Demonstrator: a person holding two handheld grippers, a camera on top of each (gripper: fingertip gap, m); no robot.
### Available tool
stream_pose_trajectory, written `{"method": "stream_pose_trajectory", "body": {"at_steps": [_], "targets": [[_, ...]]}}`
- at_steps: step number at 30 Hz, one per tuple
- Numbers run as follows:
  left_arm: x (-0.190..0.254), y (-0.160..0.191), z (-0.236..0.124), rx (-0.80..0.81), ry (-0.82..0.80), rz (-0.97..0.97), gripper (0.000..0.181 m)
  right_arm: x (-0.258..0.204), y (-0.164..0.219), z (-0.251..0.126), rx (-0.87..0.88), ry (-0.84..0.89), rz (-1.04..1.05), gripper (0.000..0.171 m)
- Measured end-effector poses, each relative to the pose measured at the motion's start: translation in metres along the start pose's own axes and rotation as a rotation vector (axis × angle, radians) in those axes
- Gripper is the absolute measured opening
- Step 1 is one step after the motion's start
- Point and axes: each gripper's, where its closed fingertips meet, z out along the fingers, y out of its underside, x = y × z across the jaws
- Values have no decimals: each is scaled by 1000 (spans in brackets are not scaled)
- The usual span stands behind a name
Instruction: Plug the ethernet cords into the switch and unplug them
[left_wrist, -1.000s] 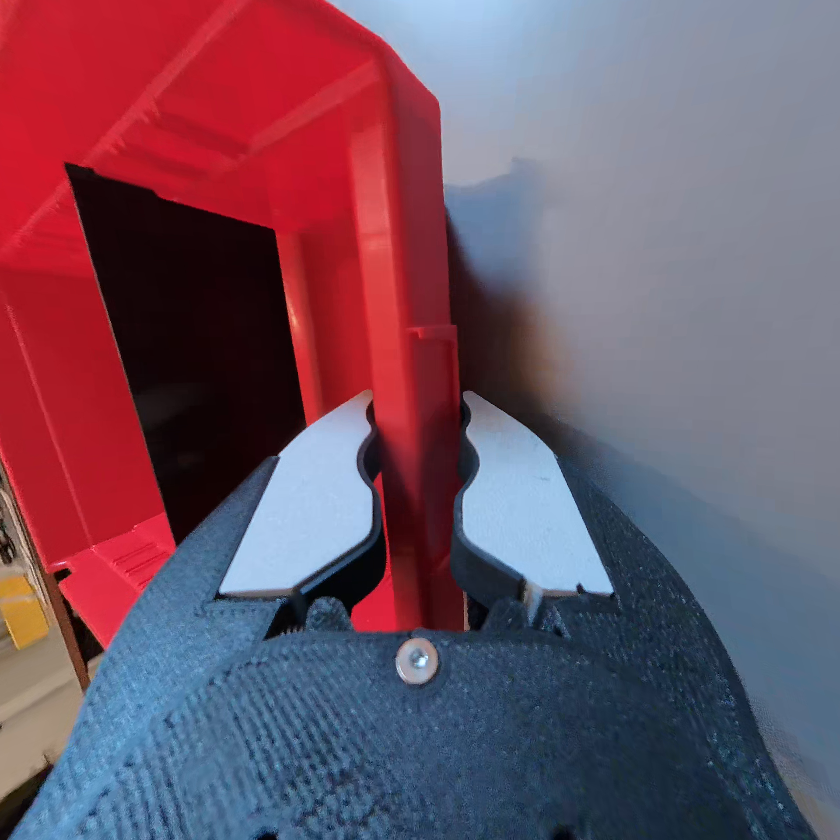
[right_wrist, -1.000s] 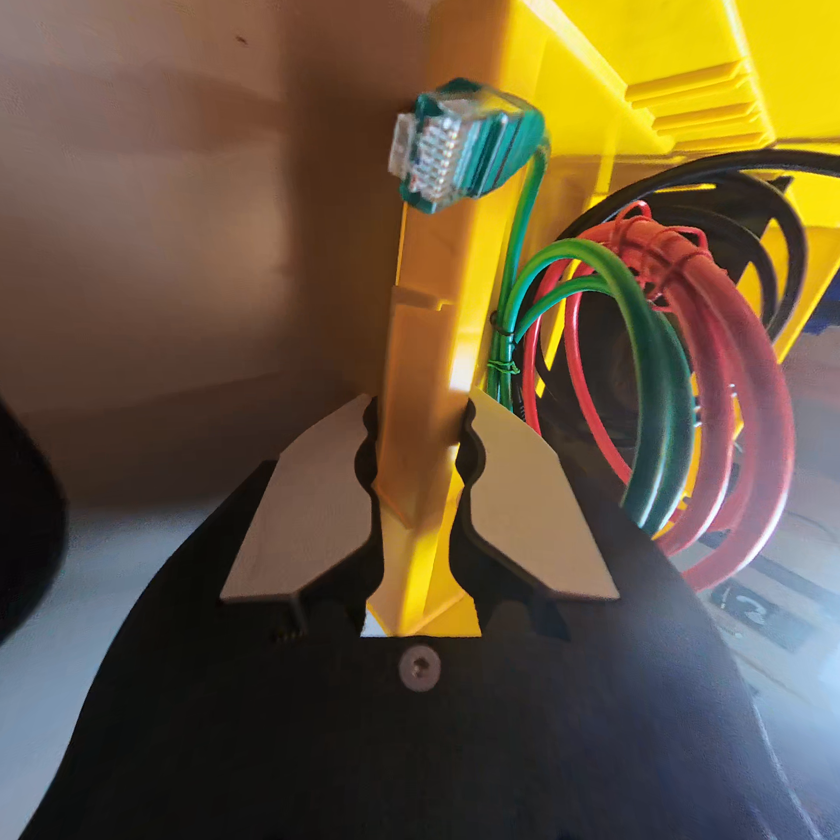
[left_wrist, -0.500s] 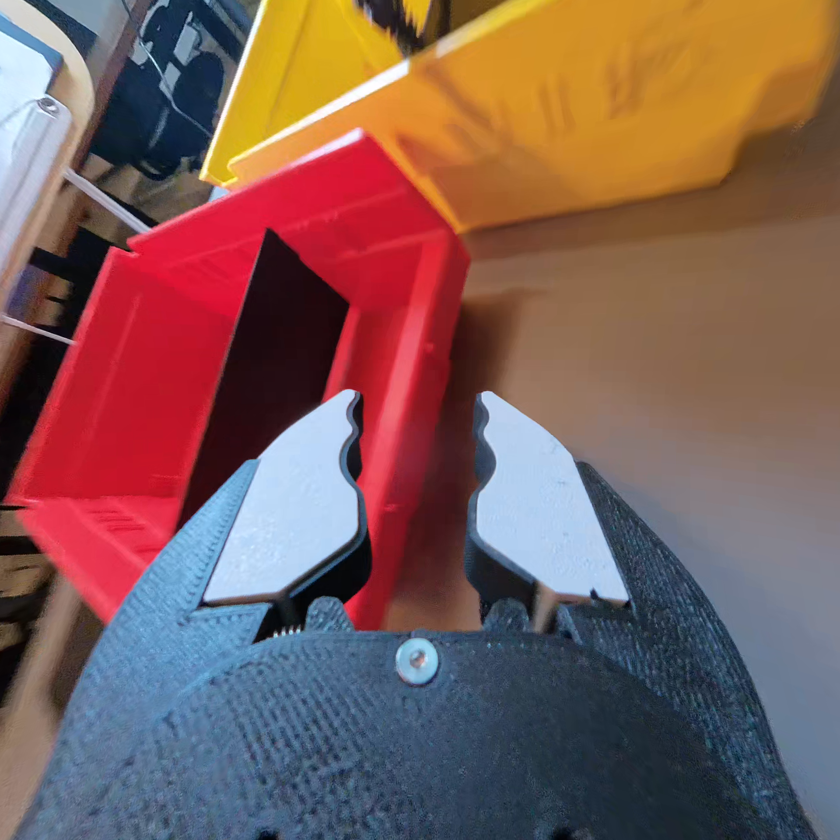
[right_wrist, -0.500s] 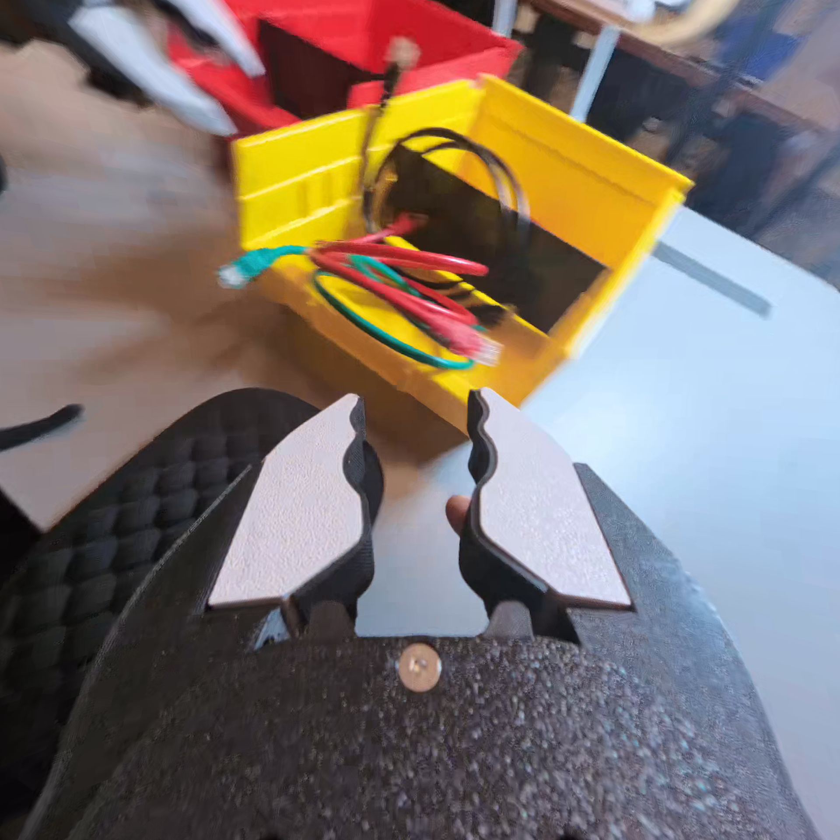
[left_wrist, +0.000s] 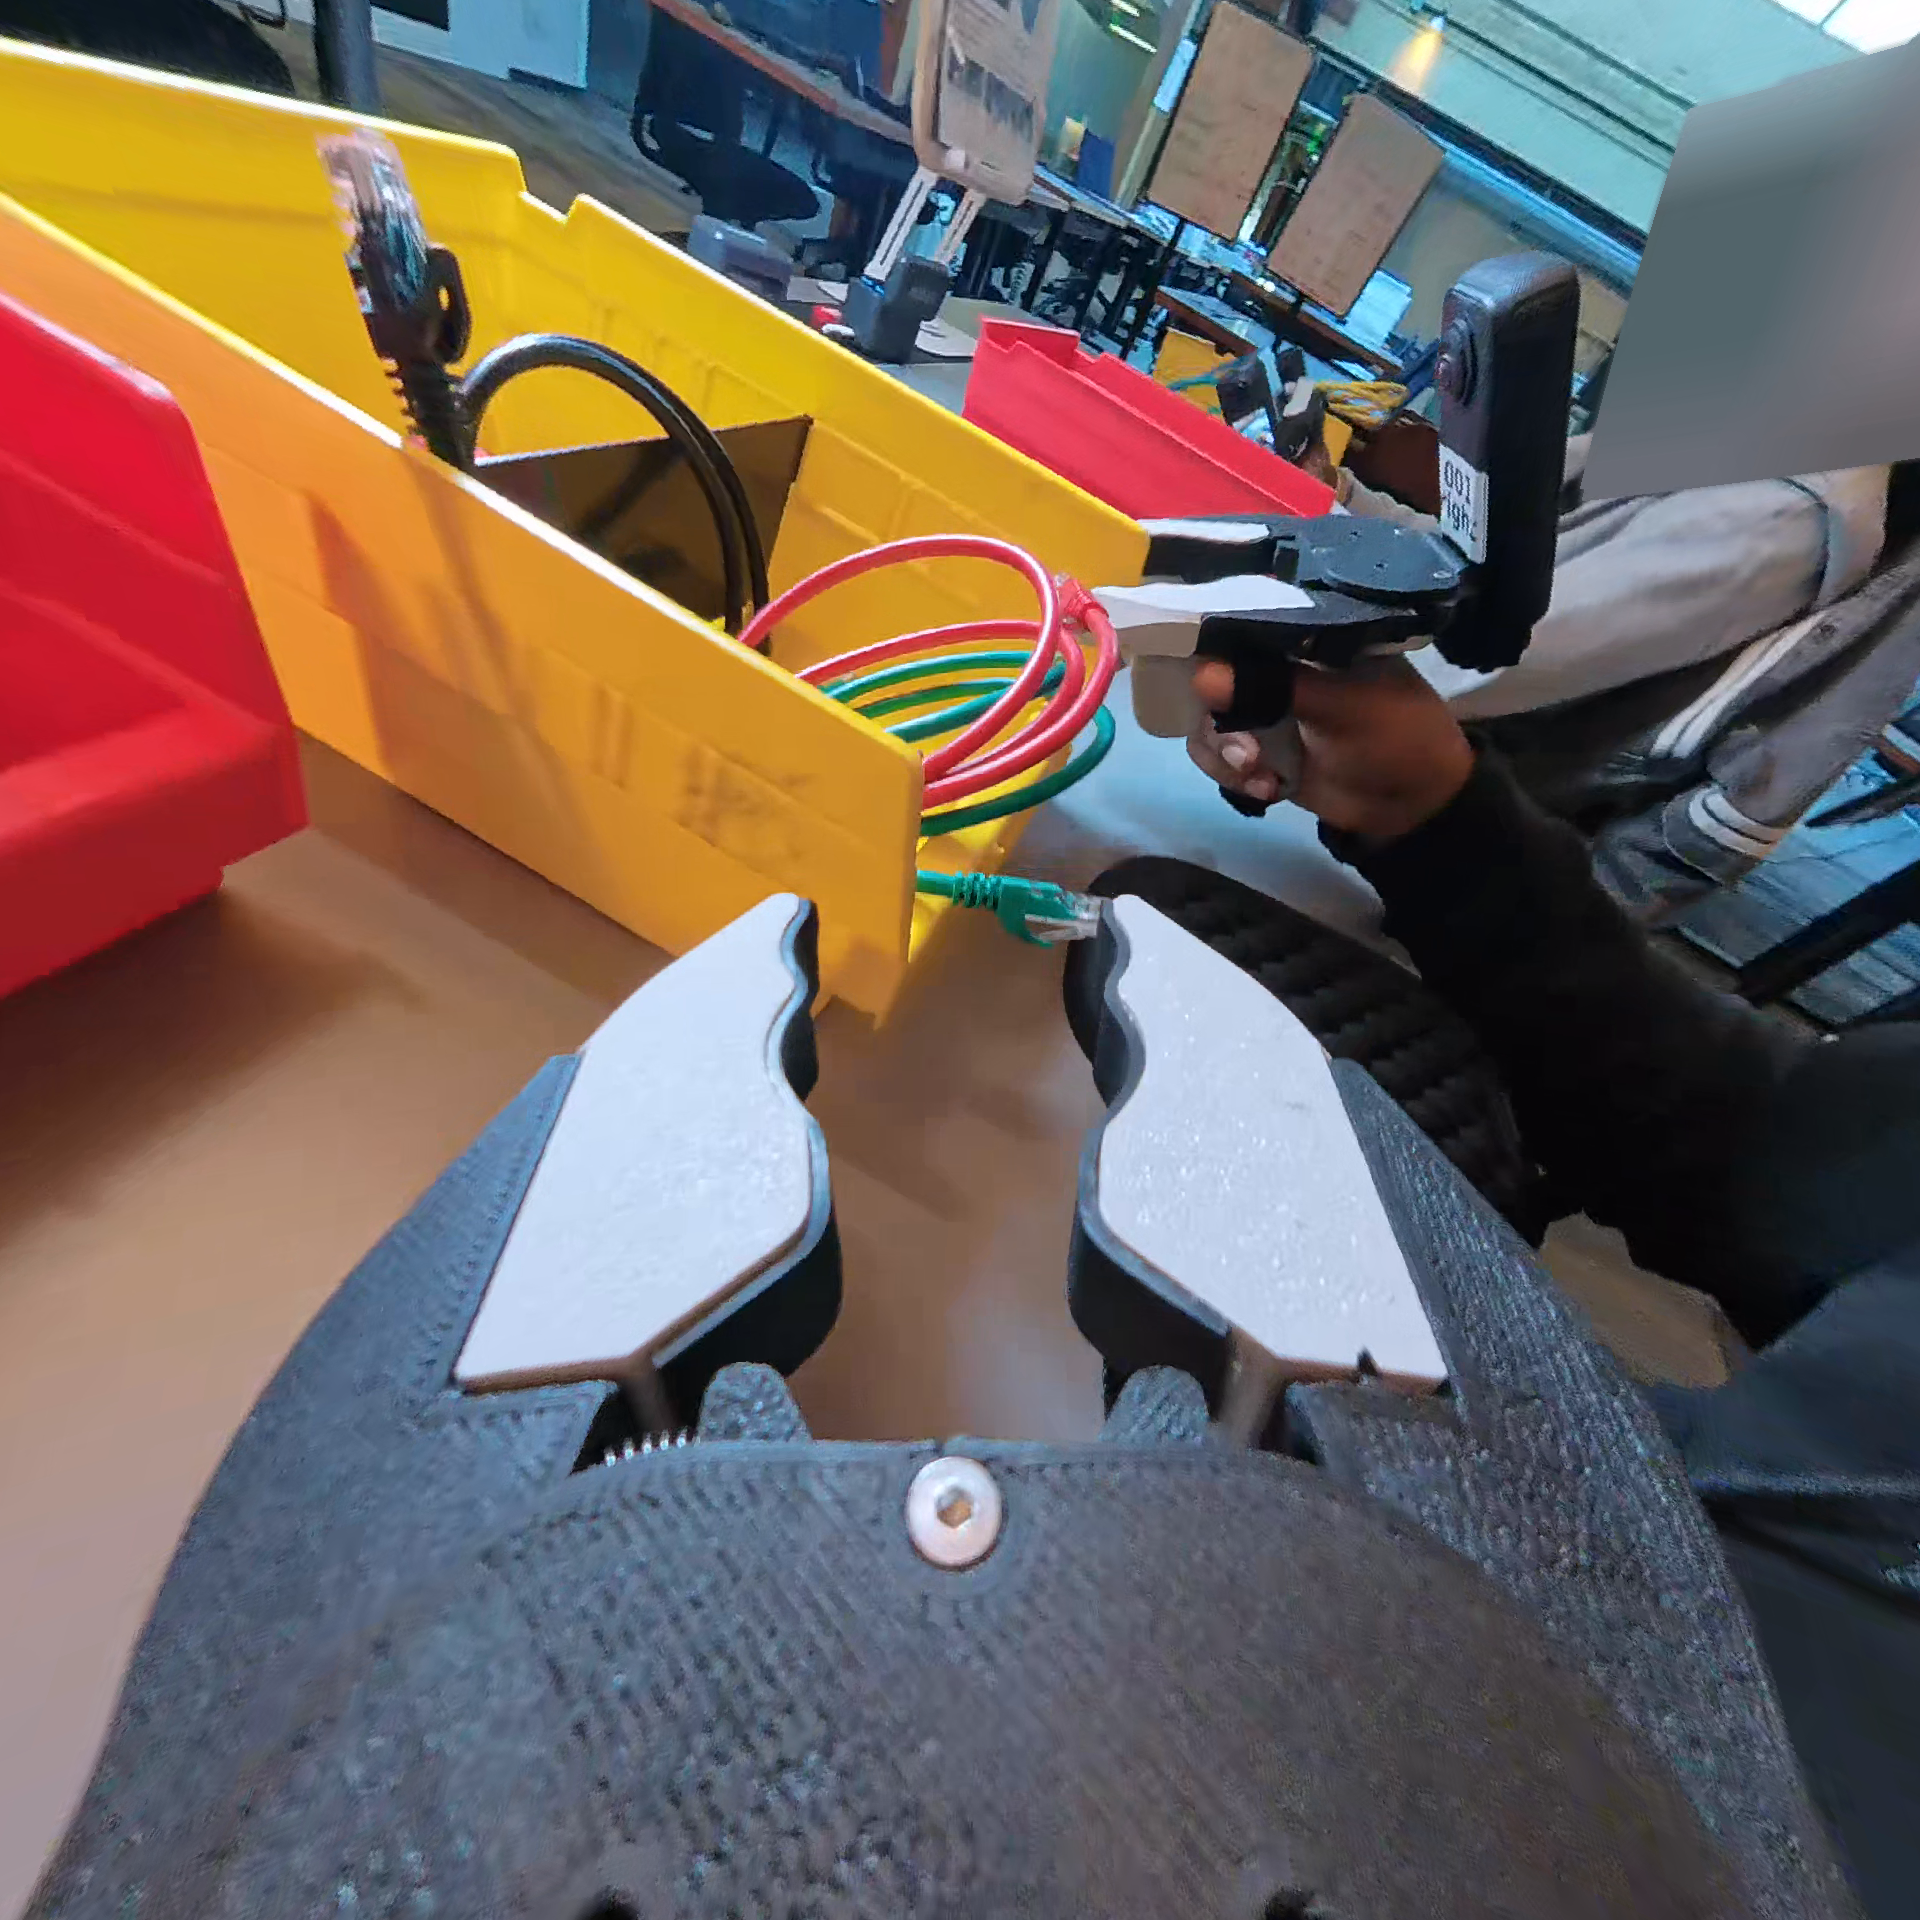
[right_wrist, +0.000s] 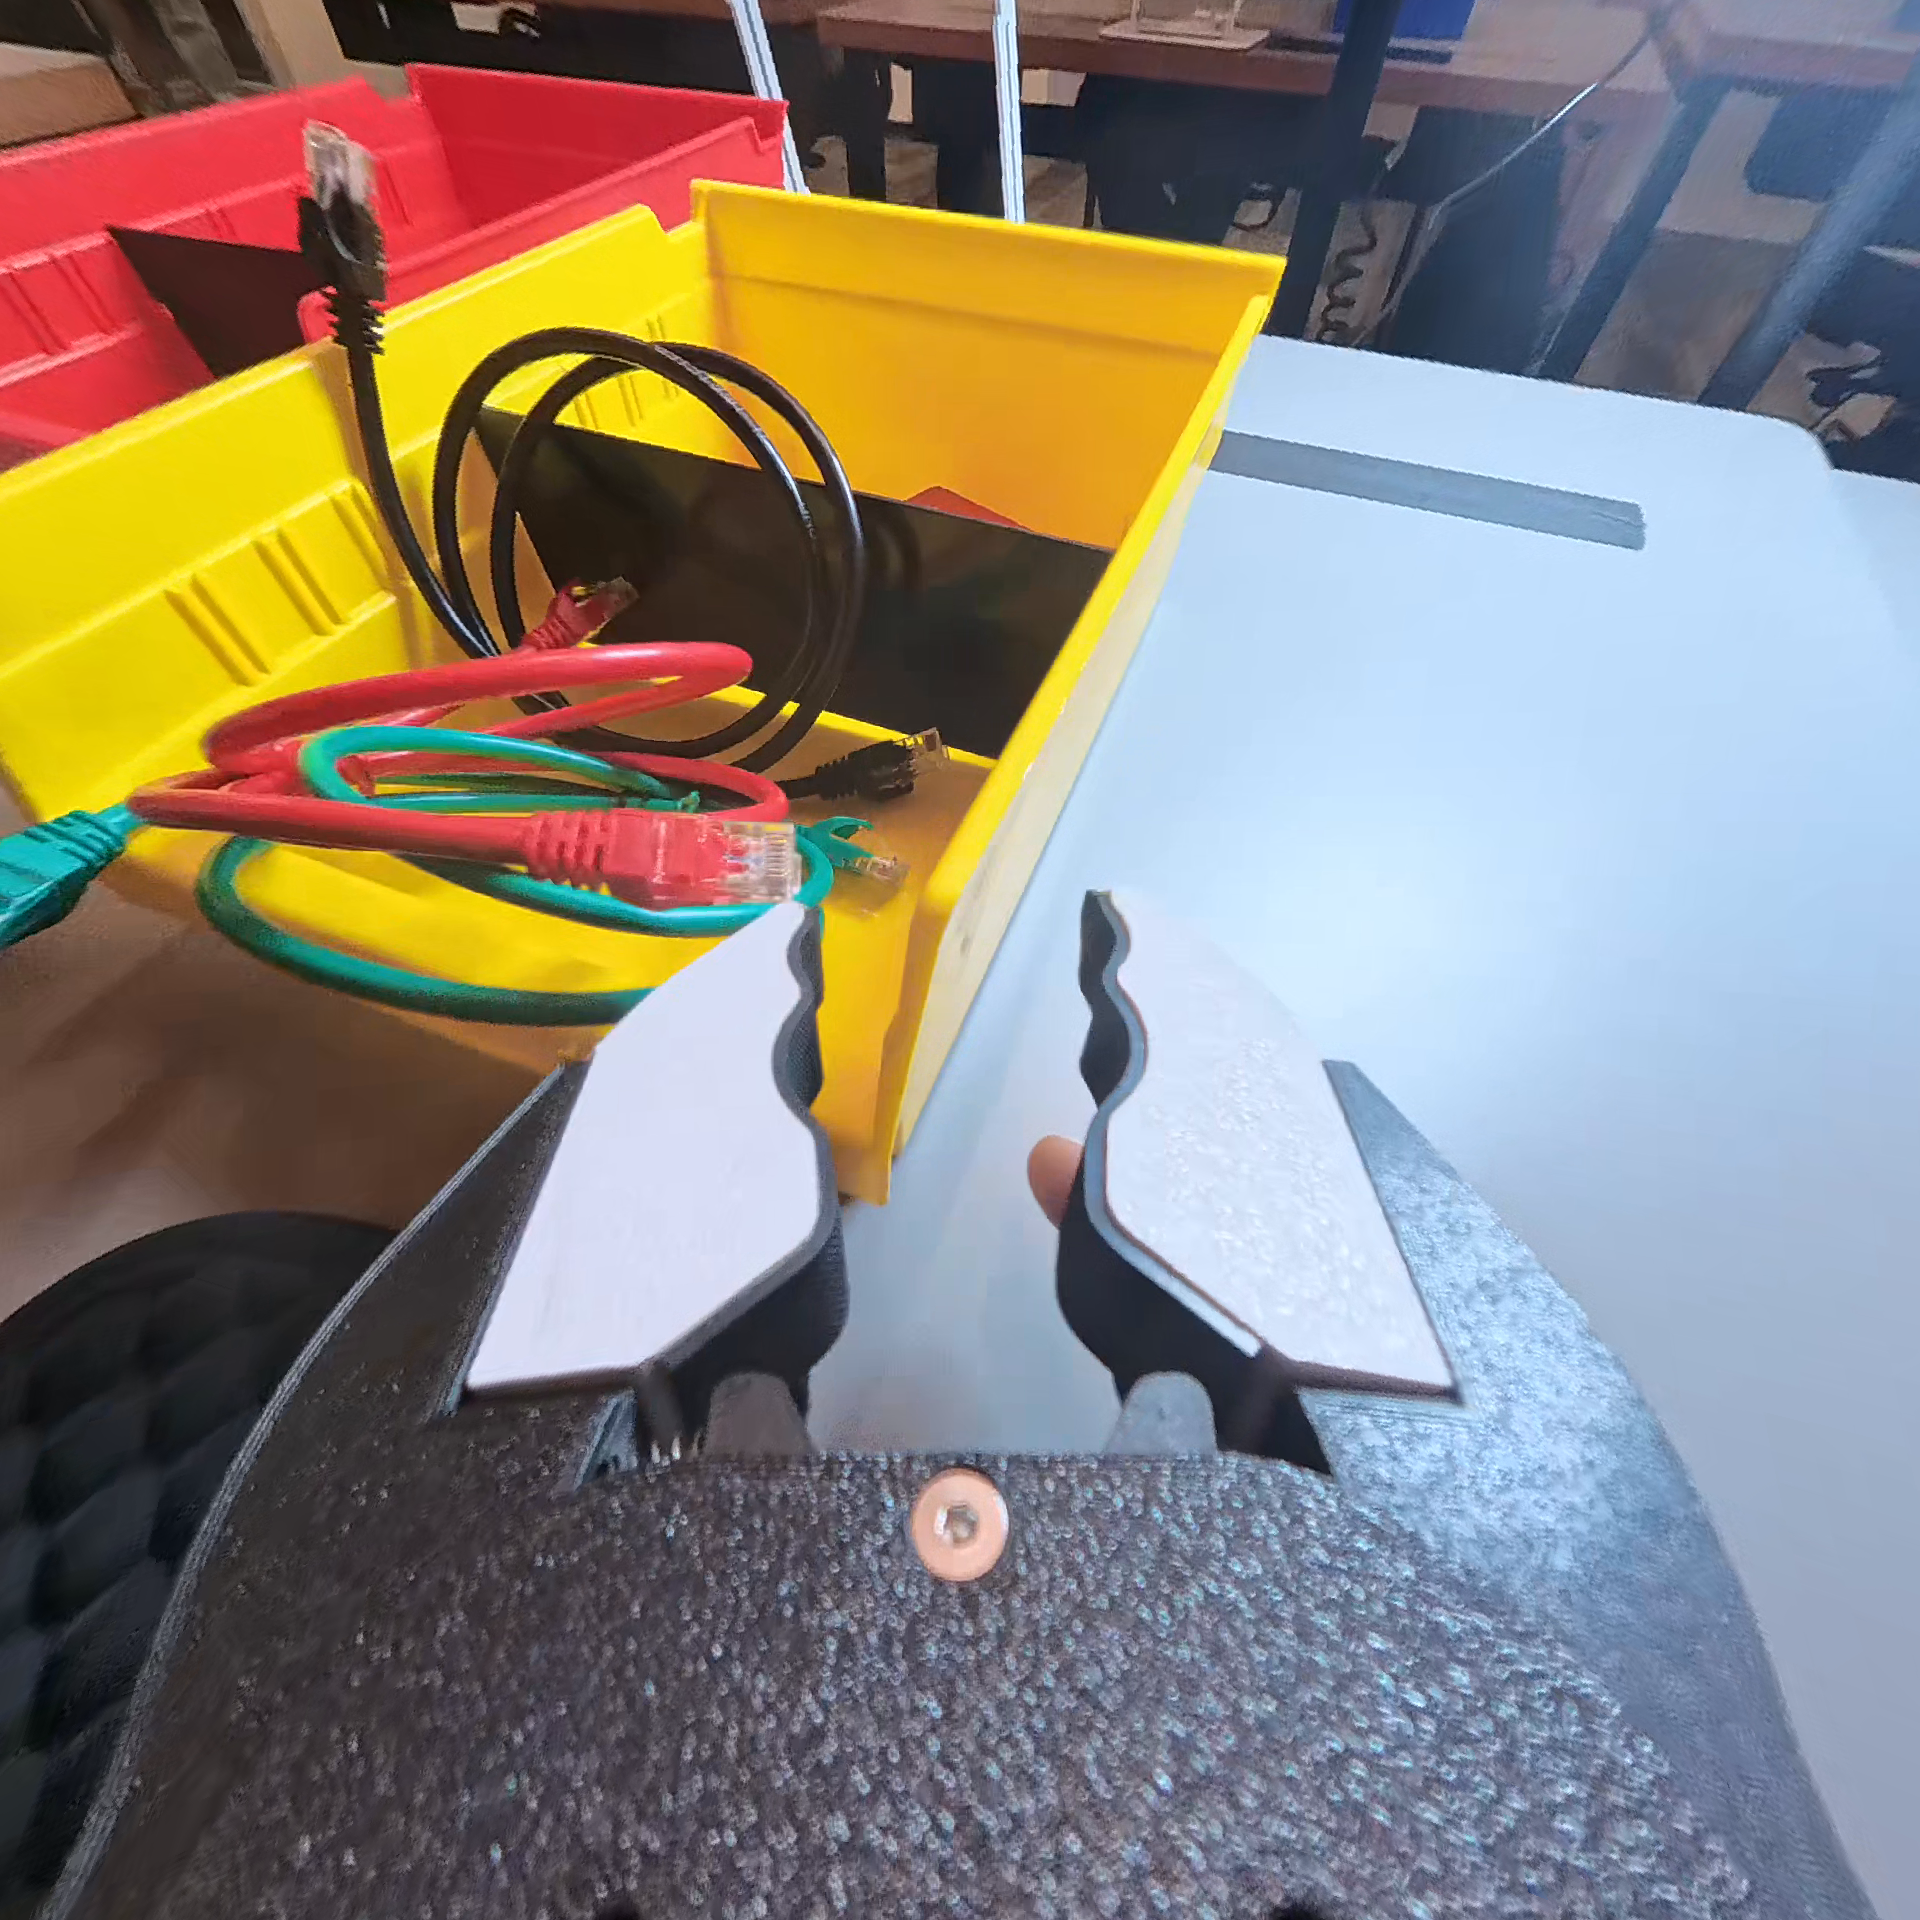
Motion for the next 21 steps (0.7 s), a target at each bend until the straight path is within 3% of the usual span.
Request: {"method": "stream_pose_trajectory", "body": {"at_steps": [5, 10, 14, 16, 18, 21], "targets": [[-14, -6, 20, 1, -168, 148, 56, -6, -1, 12, 6, -9, 1, 31], [-28, -18, 37, 47, -277, 188, 51, -6, -3, 14, -9, 38, -27, 34], [-44, -23, 44, 67, -347, 196, 43, -2, -4, 16, 4, 61, -3, 31], [-53, -28, 45, 73, -385, 205, 37, 0, -6, 15, 11, 95, 4, 21], [-64, -33, 42, 75, -428, 252, 24, -2, -10, 8, 45, 124, -24, 15], [-67, -40, 40, 103, -417, 264, 21, -11, -17, -6, 91, 204, -110, 13]]}}
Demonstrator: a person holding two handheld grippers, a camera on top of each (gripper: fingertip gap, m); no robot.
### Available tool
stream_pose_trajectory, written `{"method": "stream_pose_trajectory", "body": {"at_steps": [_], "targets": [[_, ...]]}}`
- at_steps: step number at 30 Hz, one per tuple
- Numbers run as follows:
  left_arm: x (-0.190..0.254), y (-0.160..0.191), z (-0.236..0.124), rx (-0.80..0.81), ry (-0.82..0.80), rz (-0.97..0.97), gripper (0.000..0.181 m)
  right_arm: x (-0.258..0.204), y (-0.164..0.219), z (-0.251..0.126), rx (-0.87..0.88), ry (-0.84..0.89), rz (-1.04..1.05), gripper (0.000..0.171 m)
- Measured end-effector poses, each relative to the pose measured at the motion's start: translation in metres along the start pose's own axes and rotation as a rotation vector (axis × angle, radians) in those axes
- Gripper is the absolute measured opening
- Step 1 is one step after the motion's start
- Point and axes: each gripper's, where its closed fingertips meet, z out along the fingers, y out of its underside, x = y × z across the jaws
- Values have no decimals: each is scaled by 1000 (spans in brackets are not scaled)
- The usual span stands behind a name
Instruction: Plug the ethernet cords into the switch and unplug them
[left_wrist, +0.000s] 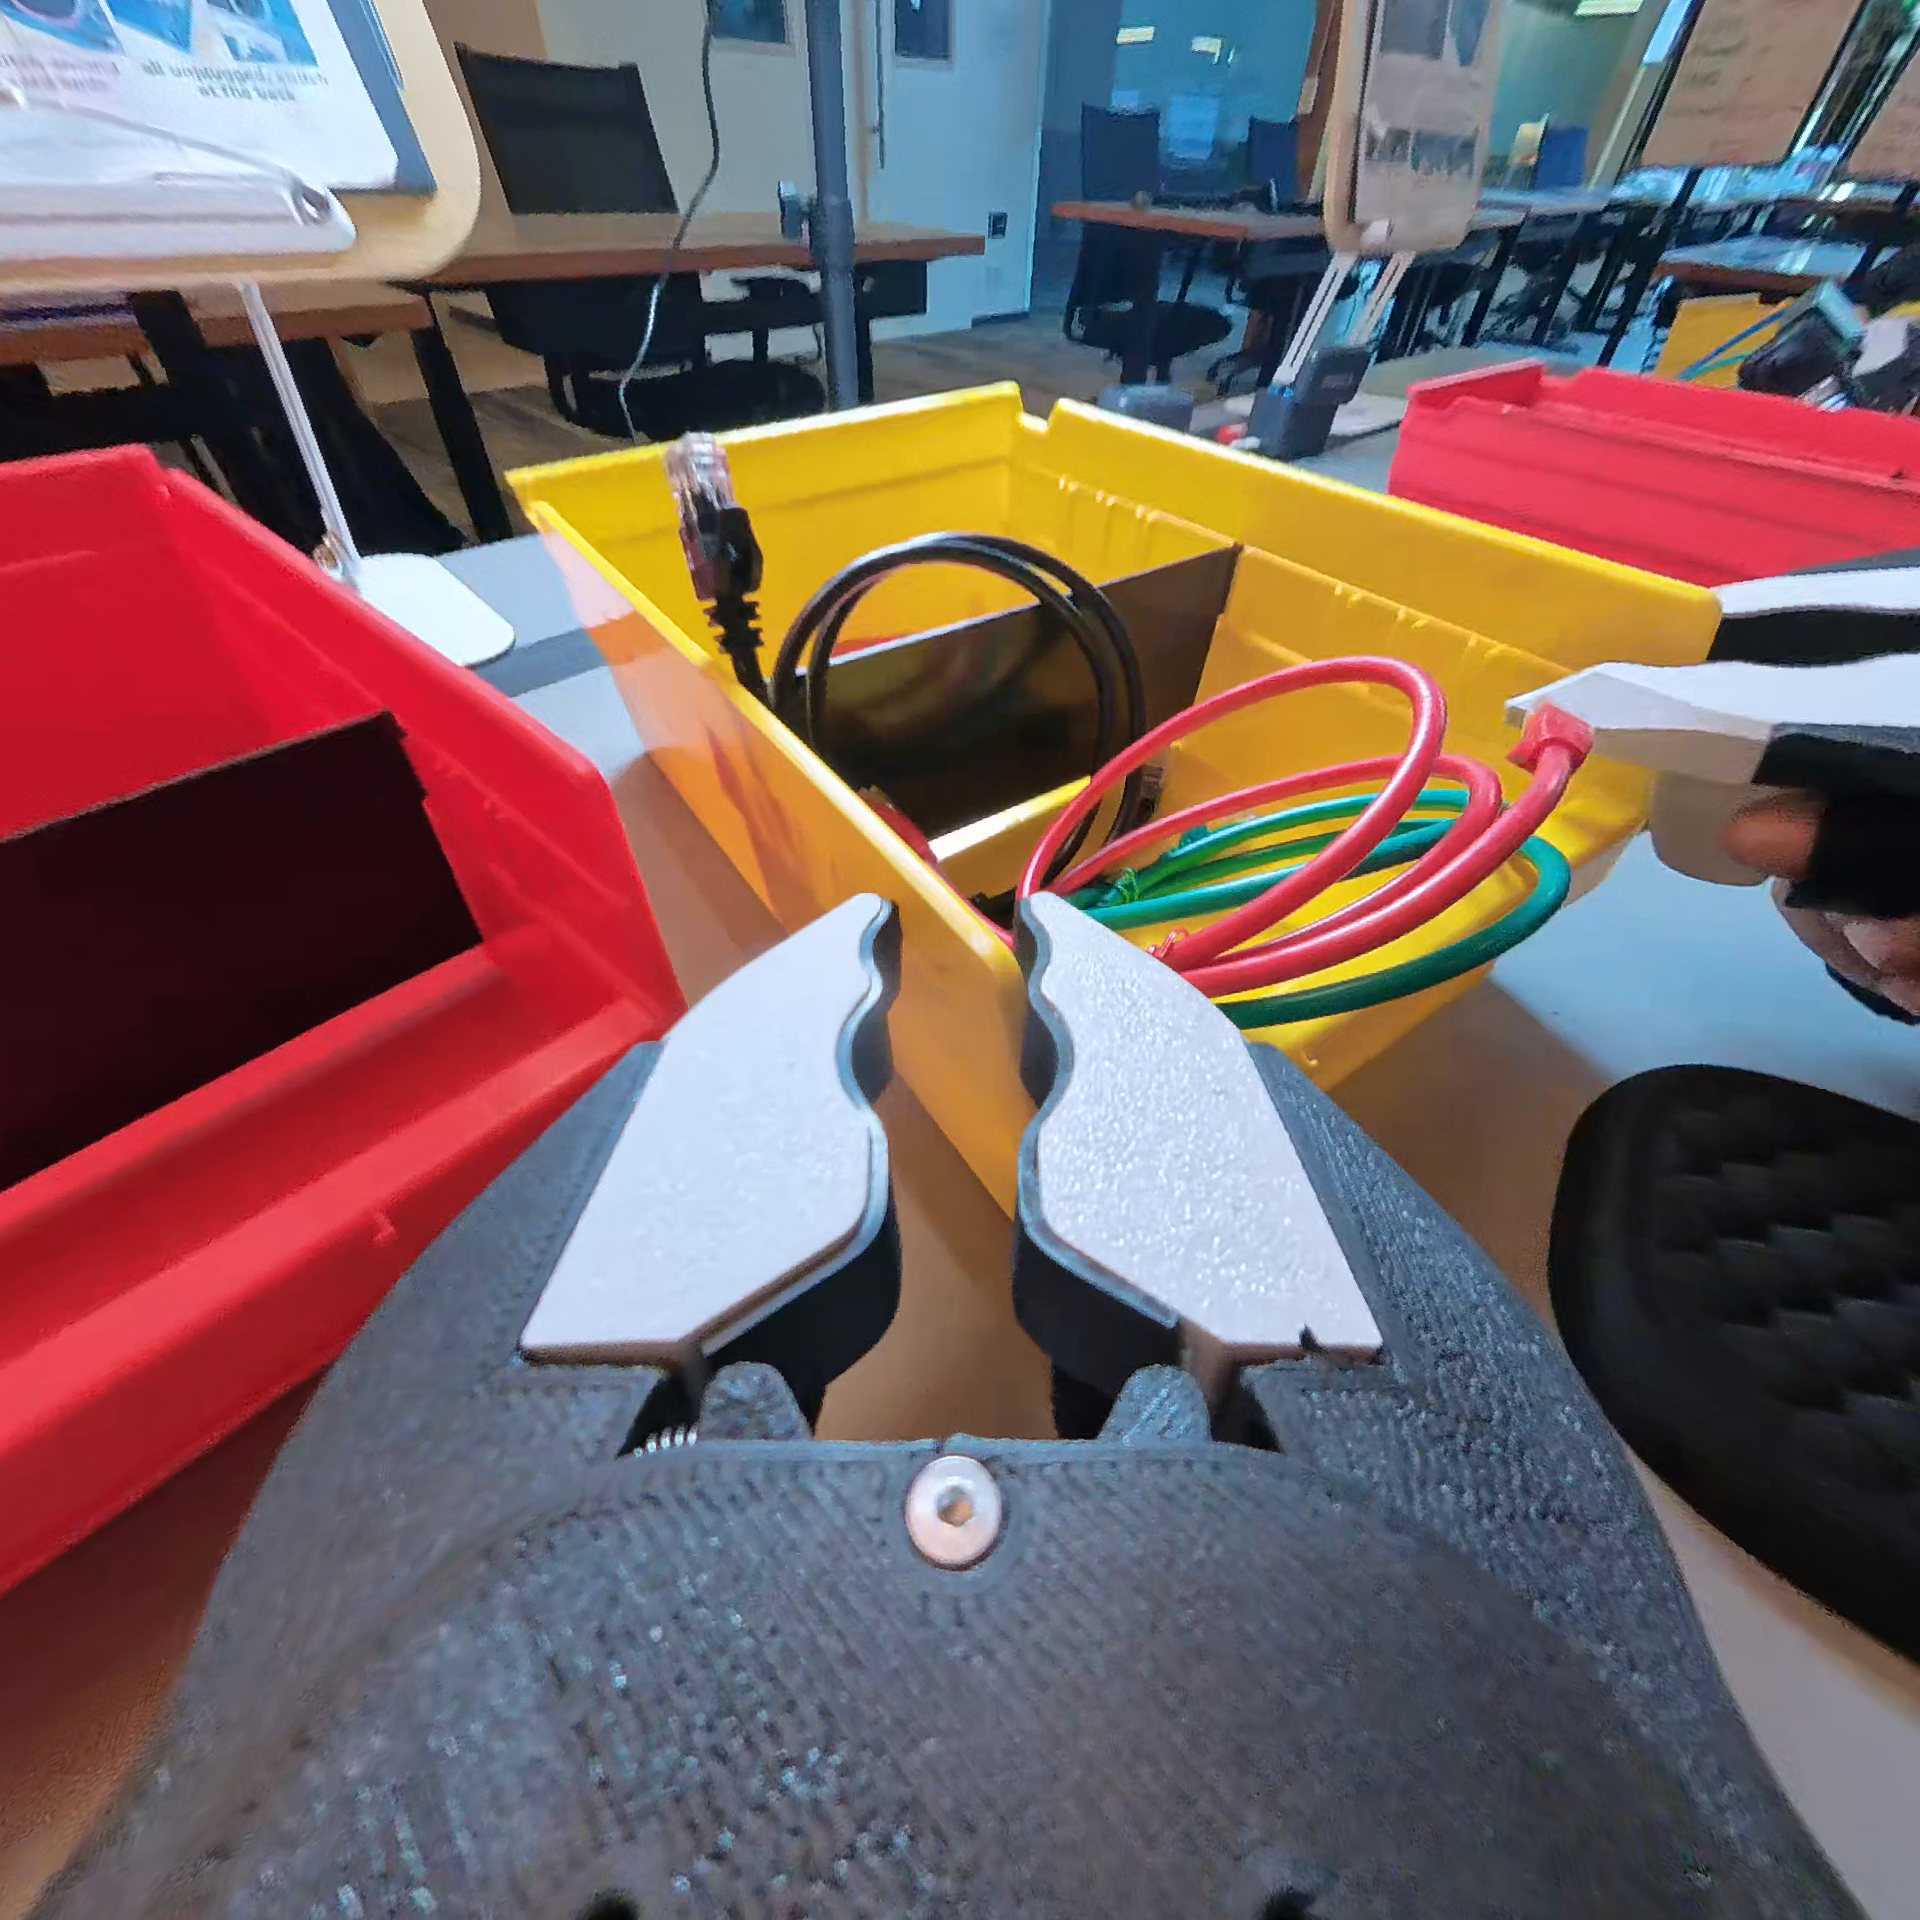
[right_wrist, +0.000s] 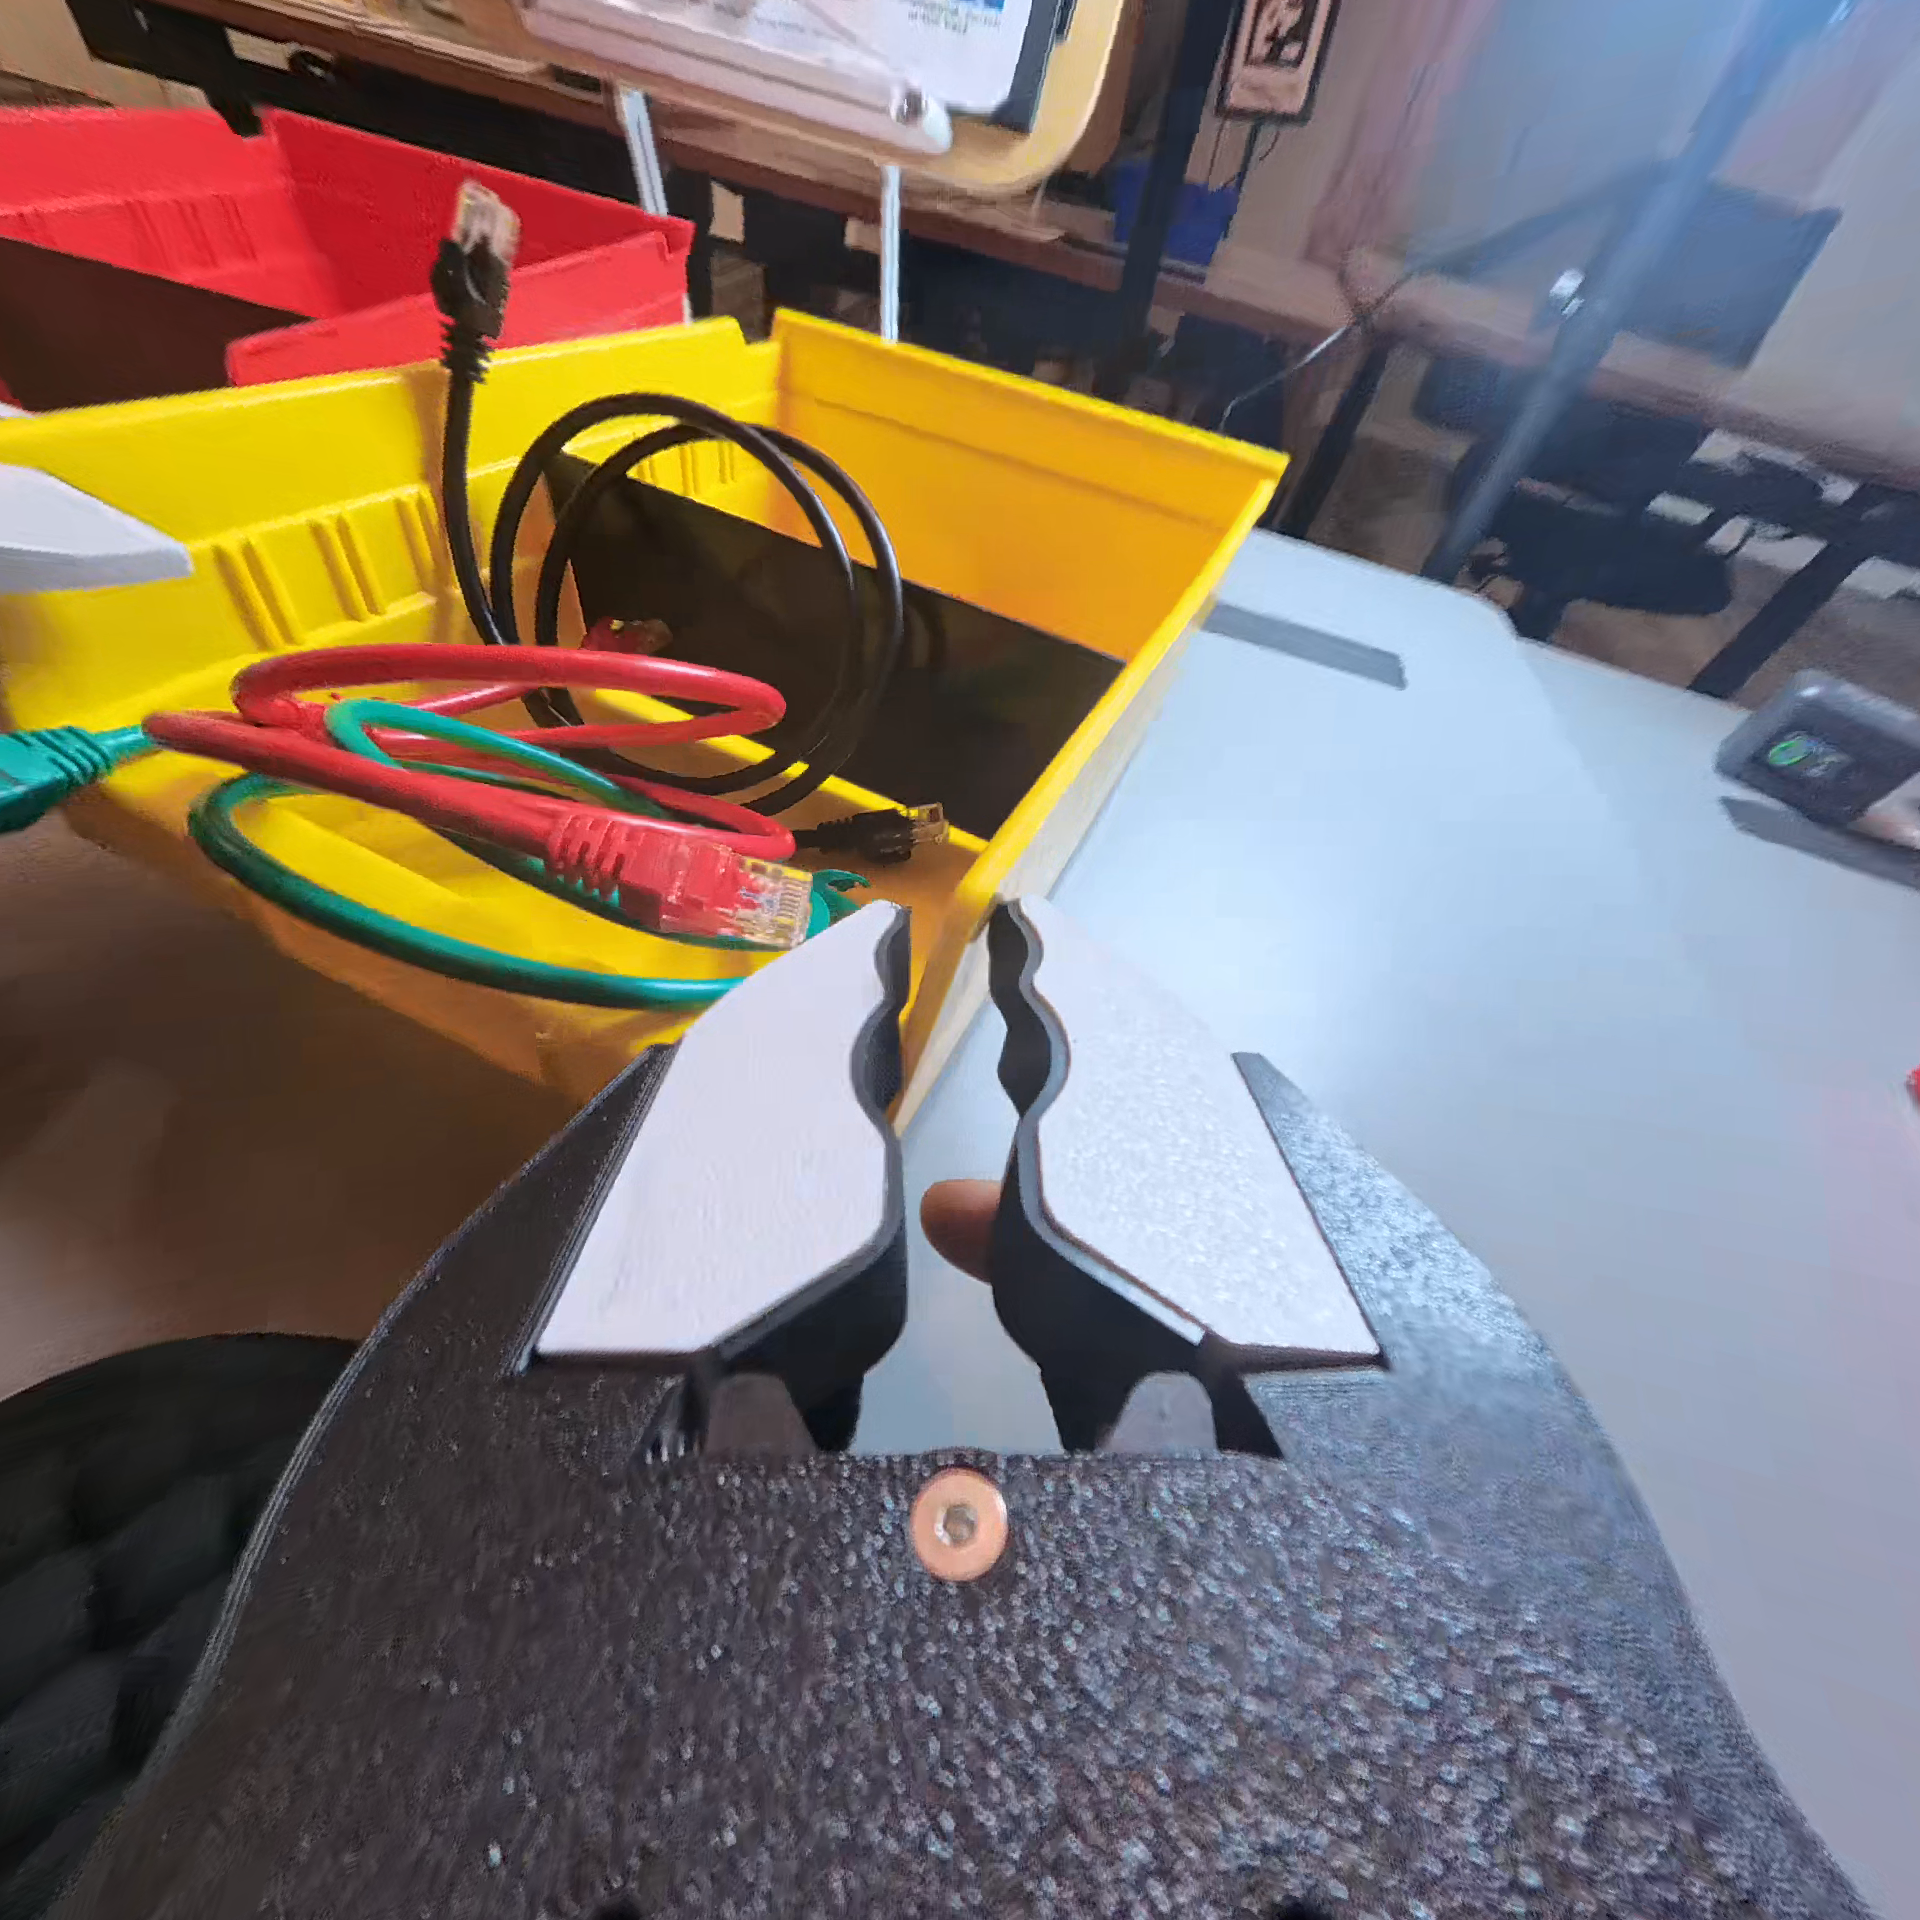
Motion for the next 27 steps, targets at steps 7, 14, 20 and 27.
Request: {"method": "stream_pose_trajectory", "body": {"at_steps": [7, 14, 20, 27], "targets": [[-6, -64, -39, 181, -15, 0, 14, -21, -62, -45, 158, 77, -130, 14], [-63, -141, -133, 388, -145, -7, 13, -90, -174, -48, 362, -63, -248, 17], [-142, -157, -243, 483, -355, 7, 12, -198, -248, -16, 486, -255, -317, 18], [-231, -106, -359, 431, -604, 2, 11, -346, -260, 32, 493, -485, -270, 19]]}}
